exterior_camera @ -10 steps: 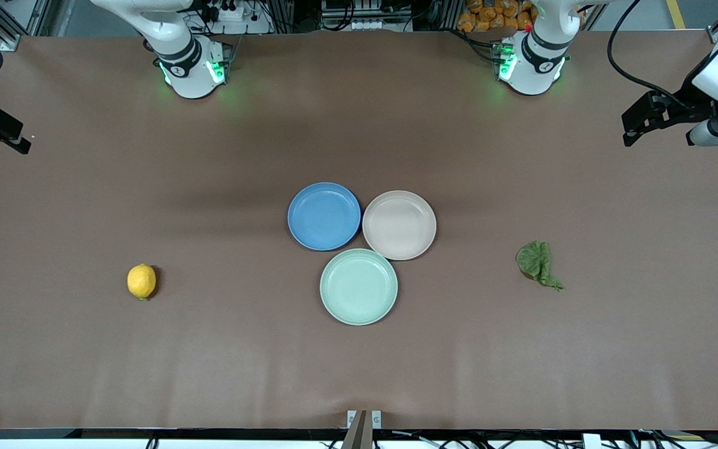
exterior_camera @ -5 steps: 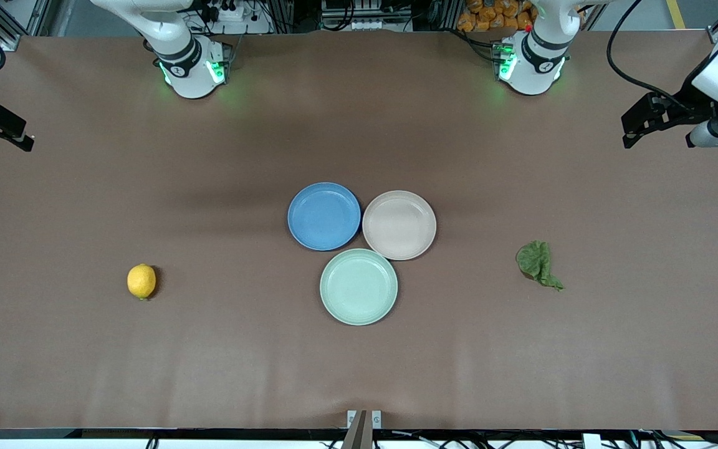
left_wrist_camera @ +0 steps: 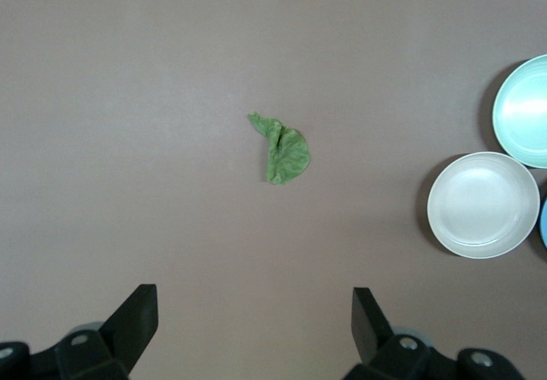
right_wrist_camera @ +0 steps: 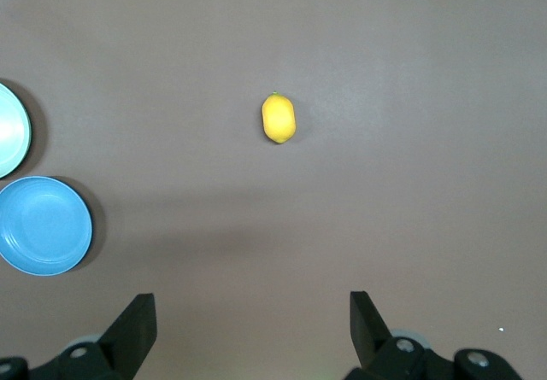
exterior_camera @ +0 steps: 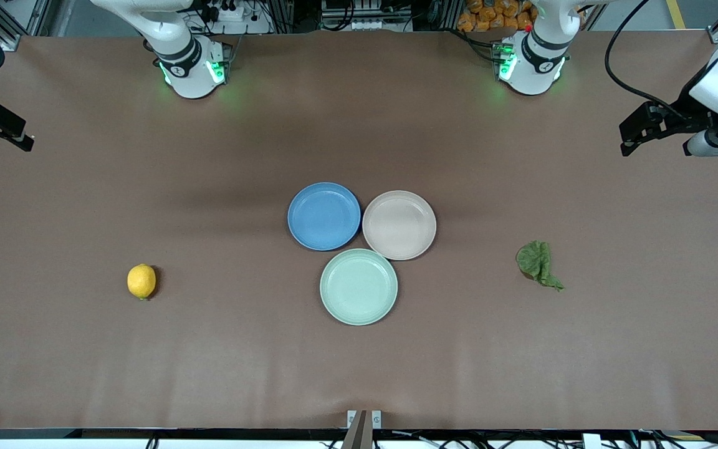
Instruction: Pick lemon and lettuce from blue and beige plates
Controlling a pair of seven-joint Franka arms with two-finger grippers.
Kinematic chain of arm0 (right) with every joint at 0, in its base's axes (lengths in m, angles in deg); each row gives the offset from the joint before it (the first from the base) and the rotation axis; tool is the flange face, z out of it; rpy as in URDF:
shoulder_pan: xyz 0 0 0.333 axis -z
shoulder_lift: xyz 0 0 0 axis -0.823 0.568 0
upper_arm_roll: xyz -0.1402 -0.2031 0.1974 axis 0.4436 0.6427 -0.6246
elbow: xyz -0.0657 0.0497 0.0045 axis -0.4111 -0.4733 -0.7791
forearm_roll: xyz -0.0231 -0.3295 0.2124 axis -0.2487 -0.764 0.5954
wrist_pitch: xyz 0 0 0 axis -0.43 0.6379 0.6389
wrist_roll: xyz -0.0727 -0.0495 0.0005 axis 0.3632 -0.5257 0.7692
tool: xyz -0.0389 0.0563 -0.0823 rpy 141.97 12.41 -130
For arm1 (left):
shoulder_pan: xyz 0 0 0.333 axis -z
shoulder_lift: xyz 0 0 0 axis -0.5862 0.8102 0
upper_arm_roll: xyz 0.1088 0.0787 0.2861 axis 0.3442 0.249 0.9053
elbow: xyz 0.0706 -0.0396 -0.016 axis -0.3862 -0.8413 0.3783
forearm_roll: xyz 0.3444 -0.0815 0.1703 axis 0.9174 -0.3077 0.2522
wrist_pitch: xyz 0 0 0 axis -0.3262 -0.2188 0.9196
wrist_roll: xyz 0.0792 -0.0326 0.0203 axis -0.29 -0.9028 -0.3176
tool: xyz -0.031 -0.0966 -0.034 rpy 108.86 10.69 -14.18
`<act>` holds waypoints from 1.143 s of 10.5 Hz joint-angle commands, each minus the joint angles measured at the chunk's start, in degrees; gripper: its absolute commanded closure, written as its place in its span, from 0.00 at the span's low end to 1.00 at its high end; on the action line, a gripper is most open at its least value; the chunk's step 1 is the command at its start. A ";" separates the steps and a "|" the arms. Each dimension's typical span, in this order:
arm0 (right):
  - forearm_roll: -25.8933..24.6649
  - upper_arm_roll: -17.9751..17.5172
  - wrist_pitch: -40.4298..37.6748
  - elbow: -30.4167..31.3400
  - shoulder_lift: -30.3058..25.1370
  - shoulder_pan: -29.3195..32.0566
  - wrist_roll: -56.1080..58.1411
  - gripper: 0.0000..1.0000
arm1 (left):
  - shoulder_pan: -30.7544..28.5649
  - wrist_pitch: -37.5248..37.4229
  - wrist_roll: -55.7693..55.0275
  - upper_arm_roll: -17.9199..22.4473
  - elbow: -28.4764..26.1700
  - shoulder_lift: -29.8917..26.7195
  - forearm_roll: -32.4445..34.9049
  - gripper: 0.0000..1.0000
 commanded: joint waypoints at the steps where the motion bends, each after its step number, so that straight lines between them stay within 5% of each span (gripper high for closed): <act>1: 0.83 0.09 -0.42 -1.02 0.22 -0.11 -0.76 0.00 | 0.72 1.53 1.19 3.63 -0.57 -0.39 -3.53 0.00; 12: 0.74 0.27 -0.24 -0.93 -0.04 -0.81 -1.02 0.00 | 0.38 1.36 5.67 3.91 -0.66 0.05 -1.52 0.00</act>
